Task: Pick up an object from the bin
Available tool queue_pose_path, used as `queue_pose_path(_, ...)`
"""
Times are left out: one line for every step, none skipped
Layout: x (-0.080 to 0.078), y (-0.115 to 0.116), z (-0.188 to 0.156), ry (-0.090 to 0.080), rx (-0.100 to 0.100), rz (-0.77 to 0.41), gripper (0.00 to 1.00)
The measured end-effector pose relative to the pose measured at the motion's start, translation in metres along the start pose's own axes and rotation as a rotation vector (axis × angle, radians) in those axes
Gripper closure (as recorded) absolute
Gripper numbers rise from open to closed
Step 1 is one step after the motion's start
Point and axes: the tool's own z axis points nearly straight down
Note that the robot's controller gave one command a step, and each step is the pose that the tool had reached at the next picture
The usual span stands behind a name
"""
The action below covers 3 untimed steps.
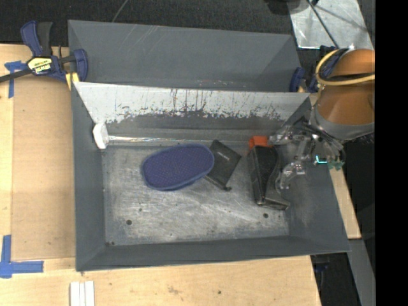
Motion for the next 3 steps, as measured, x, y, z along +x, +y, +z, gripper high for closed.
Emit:
queue_pose_path(-0.02,0.015,0.032,-0.001,0.01,0.093,0.0)
queue_pose_path(-0.02,0.015,0.033,-0.001,0.012,0.091,1.0)
queue_pose_path(-0.015,0.028,-0.066,-0.01,0.004,0.113,1.0)
